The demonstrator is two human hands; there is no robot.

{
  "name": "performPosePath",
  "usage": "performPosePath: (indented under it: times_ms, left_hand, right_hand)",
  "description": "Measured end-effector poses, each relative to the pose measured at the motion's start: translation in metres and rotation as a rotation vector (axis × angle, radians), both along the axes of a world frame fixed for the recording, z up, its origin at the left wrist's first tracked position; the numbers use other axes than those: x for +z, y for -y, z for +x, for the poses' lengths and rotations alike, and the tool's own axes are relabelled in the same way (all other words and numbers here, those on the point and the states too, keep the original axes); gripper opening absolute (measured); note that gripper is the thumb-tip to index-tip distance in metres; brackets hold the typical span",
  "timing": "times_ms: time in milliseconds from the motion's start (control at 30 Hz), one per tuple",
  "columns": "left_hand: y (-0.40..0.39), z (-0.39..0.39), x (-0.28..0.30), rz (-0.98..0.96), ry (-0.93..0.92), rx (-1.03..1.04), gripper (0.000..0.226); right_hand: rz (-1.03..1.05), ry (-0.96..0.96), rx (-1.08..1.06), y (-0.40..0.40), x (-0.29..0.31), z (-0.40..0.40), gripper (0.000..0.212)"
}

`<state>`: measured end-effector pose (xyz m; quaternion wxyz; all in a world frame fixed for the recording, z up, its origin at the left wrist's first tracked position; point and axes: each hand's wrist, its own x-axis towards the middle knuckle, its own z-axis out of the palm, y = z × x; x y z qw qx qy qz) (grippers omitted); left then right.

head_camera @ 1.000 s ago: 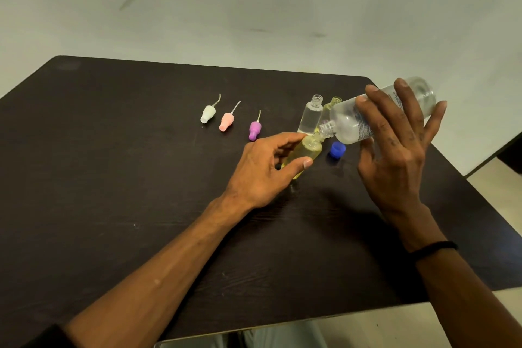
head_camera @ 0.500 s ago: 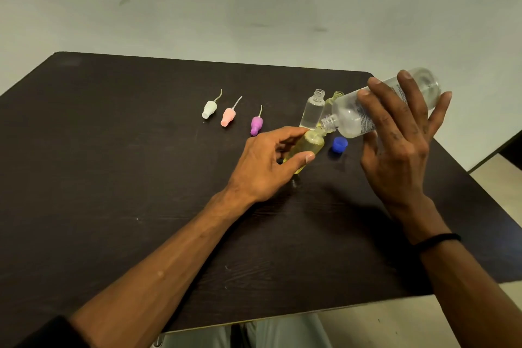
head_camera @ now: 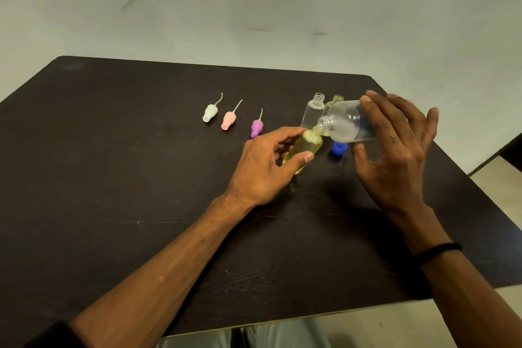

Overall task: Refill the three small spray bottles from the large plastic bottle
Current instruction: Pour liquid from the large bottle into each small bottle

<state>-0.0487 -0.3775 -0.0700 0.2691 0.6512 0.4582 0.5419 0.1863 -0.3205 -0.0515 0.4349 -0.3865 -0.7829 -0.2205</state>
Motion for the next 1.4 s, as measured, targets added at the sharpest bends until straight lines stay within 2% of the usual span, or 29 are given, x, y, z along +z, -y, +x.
performPosePath:
  times_ms: [300, 467, 667, 833, 1033, 1400]
  left_hand:
    - [0.001, 0.000, 0.001, 0.012, 0.067, 0.027, 0.043]
    - [-0.001, -0.001, 0.002, 0.012, 0.078, 0.053, 0.042]
    - [-0.009, -0.008, -0.001, -0.013, 0.111, 0.115, 0.040]
    - [-0.018, -0.010, -0.003, -0.067, 0.157, 0.155, 0.040]
    - [-0.044, -0.009, 0.000, -0.061, 0.087, 0.206, 0.043]
    - [-0.079, 0.006, -0.001, -0.050, 0.026, 0.286, 0.044]
  right_hand:
    - [-0.095, -0.053, 0.023, 0.003, -0.003, -0.002, 0.074]
    - [-0.106, -0.148, 0.036, 0.005, -0.004, -0.004, 0.073]
    - [-0.177, -0.293, 0.076, 0.007, -0.004, -0.005, 0.077]
    - [-0.290, -0.494, 0.092, 0.005, -0.003, -0.004, 0.079]
    - [-0.421, -0.709, 0.086, 0.001, 0.002, -0.001, 0.074]
    - [-0.481, -0.756, 0.084, -0.002, 0.002, 0.000, 0.078]
